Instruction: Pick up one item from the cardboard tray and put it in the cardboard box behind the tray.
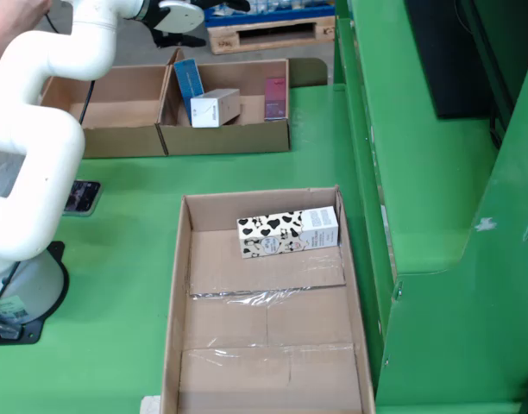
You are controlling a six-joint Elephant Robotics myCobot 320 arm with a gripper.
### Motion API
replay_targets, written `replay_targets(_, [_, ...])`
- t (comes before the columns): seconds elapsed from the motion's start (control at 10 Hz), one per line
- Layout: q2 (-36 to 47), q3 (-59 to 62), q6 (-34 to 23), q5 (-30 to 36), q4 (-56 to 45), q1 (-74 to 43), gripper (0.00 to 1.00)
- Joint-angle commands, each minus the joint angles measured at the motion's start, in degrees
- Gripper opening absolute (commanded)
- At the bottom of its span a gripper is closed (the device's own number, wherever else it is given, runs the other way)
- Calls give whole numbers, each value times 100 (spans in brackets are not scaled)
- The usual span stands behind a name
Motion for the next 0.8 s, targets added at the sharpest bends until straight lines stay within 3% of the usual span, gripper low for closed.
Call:
replay_targets(0.0, [1137,166,1226,4387,-1533,-1141,100])
replay_targets(0.1, [1137,166,1226,4387,-1533,-1141,100])
replay_targets(0.2, [1931,166,1067,5231,-3453,-1650,100])
replay_targets(0.3, [1931,166,1067,5231,-3453,-1650,100])
replay_targets(0.4, [2319,166,792,5544,-4352,-2238,100])
replay_targets(0.7, [2611,166,553,5750,-4976,-2734,100])
